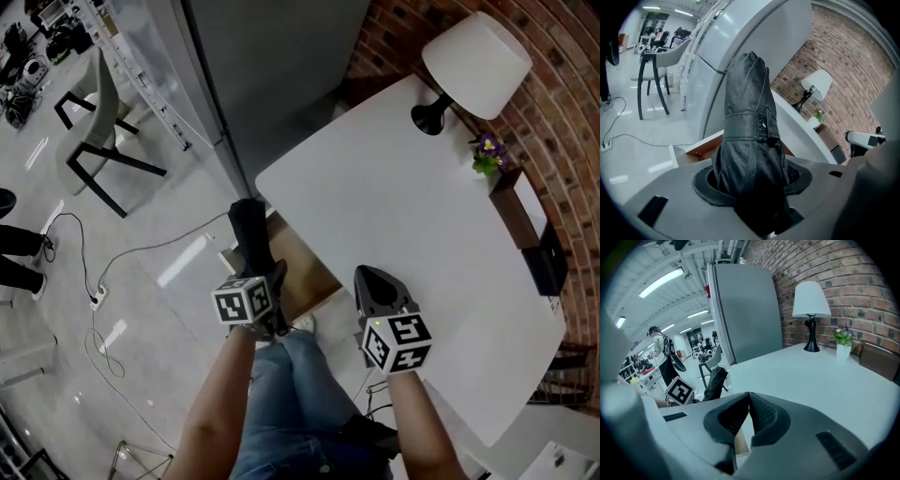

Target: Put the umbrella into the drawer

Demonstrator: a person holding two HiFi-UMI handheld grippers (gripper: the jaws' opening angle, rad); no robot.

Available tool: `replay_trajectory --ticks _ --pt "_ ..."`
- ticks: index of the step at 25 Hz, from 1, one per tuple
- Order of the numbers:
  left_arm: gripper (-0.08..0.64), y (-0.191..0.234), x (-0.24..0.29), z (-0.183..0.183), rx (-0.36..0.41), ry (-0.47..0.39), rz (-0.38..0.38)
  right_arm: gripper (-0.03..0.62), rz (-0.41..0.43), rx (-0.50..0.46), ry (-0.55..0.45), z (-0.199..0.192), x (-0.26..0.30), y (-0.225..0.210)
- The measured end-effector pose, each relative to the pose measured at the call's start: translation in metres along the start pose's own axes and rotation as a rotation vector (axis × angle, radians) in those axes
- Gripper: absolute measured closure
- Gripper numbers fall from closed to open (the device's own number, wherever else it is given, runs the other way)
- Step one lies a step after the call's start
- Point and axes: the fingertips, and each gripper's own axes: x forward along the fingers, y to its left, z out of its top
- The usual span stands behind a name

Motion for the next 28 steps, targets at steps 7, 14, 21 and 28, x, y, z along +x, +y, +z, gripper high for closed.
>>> replay_trajectory --ticks 7,14,21,28 --pt "0.328 0.006 0.014 -0.019 -0.018 0.078 -0.055 0.592 -0.074 -0.031 -0.018 -0.008 0.003 0.021" --pt "0.328 0.012 0.026 -0.039 -0.016 0.145 -0.151 0.592 -0.124 -0.066 -0.028 -0.04 0.009 0.061" --pt "0.328 0.014 0.047 -0.052 -0.005 0.226 -0.209 0.592 -0.23 -0.042 -0.009 -0.088 0.014 0.064" --pt "0.328 0.003 0.068 -0.058 0.011 0.298 -0.266 0.593 -0.312 0.054 -0.015 -0.121 0.016 0.061"
